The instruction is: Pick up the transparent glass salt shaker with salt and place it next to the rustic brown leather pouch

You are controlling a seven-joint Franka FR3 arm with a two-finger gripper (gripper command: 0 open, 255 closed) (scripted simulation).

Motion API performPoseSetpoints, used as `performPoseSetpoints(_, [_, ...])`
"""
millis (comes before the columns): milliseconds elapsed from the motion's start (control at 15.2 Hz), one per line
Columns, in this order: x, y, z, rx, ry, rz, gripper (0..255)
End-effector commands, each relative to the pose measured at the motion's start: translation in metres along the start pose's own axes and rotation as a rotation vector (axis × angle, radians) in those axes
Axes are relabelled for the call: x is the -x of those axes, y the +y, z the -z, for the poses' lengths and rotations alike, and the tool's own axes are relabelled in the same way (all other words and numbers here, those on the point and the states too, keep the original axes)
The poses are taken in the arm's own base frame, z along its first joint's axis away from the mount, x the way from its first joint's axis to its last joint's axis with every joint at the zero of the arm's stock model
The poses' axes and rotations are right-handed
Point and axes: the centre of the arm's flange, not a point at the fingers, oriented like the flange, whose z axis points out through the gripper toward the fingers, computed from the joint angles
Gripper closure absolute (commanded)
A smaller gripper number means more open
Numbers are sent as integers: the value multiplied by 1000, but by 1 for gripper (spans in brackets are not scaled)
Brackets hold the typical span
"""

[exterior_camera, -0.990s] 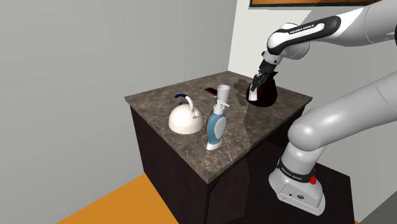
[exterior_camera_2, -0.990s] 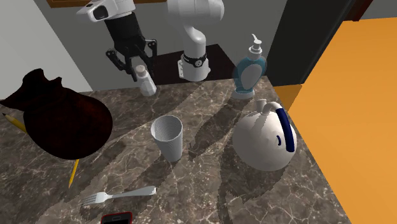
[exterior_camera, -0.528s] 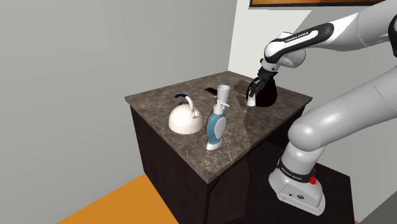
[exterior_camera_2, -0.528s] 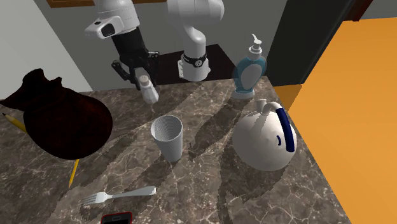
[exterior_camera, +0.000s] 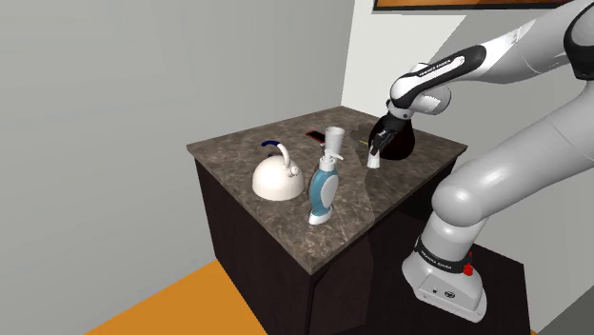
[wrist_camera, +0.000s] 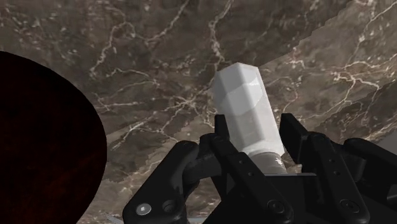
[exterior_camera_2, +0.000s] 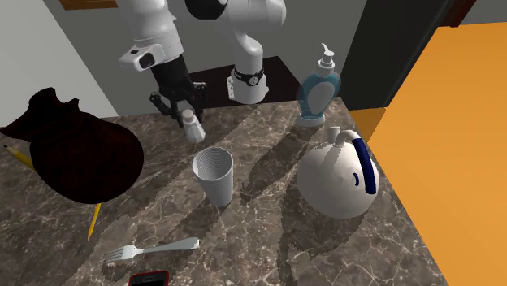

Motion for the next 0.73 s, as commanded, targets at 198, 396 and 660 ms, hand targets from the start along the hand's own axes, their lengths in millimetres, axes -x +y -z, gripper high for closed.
performPoseSetpoints(198, [6,3,-25,1,1,0,255])
performPoseSetpoints(396, [8,4,-30,1,1,0,255])
performPoseSetpoints(660, [8,4,-30,1,1,0,255])
